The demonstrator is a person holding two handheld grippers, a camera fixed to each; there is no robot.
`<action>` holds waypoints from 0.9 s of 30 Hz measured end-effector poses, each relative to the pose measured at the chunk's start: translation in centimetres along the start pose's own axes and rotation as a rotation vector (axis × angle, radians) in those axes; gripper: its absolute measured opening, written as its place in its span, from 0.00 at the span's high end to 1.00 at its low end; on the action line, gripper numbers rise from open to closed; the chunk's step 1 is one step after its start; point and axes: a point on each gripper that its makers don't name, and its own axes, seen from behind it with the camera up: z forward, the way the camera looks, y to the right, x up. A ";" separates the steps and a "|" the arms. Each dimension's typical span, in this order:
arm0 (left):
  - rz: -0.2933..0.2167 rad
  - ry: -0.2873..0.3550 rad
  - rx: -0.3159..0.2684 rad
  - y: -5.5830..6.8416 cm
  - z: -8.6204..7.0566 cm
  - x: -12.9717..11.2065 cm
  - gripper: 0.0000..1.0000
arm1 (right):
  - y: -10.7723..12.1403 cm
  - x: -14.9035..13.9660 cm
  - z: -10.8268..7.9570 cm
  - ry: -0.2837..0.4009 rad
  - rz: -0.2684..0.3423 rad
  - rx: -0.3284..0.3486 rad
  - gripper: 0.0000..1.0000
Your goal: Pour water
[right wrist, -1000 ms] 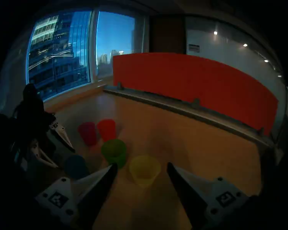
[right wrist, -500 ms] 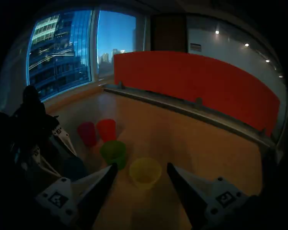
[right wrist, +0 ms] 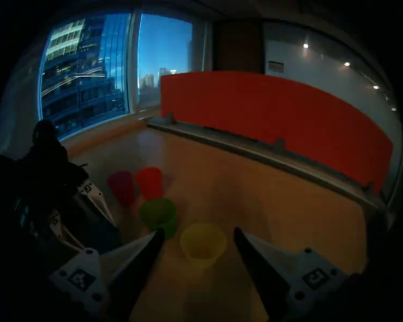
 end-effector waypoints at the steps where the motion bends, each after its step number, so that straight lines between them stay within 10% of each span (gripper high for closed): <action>1: 0.000 -0.004 0.002 -0.1 0.1 0.0 0.09 | 0.0 0.0 0.0 0.000 -0.001 0.000 0.00; 27: 0.016 -0.028 0.015 -0.3 0.1 0.0 0.14 | 0.0 -0.3 0.3 -0.003 -0.005 0.008 0.00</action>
